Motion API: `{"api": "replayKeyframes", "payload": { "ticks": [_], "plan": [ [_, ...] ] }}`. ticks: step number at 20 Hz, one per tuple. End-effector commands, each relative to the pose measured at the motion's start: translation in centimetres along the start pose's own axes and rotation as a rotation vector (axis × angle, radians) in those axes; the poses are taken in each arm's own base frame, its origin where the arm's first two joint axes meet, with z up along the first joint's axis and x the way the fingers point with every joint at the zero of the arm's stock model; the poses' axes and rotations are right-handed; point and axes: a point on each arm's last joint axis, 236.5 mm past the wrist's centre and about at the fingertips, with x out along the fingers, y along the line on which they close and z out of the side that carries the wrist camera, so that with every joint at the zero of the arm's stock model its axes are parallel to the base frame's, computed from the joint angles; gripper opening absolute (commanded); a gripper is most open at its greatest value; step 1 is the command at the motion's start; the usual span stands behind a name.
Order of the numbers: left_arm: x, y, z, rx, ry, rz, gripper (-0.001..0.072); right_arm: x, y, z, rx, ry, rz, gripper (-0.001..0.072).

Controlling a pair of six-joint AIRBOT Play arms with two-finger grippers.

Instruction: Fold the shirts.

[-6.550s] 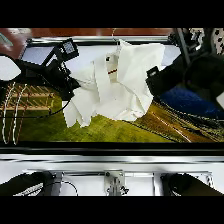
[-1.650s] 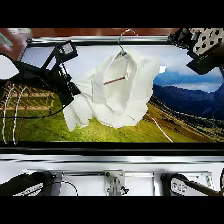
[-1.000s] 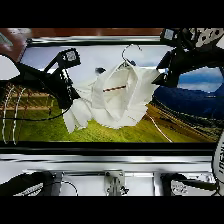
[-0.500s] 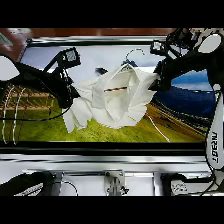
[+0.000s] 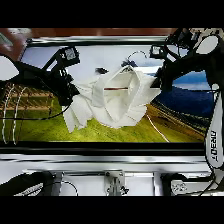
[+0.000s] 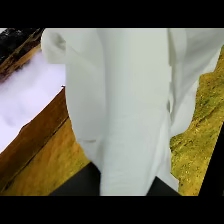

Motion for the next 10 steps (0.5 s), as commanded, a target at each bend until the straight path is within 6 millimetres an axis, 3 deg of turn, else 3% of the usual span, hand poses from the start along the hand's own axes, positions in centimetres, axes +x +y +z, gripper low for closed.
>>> {"api": "replayKeyframes", "payload": {
  "ticks": [1,3,4,6,10],
  "plan": [
    [-0.3,2.3,0.6,-0.014,-0.04,0.08,0.0059,-0.1,0.8,-0.3,-0.002,0.015,0.032,0.0074],
    [-0.7,4.9,0.2,-0.014,-0.044,0.173,0.0072,-0.6,1.1,0.6,-0.01,-0.014,0.027,0.0074],
    [-1.0,6.3,-0.1,-0.009,-0.038,0.227,0.0161,-1.0,1.2,0.9,-0.014,-0.021,0.021,0.0074],
    [-1.8,8.9,-0.5,-0.001,-0.037,0.327,0.0458,-2.1,1.7,1.5,-0.029,-0.026,0.004,0.0074],
    [-3.3,12.0,-0.1,-0.006,-0.084,0.443,0.0555,-4.6,2.7,3.8,-0.064,-0.086,-0.038,0.0074]
  ]
}}
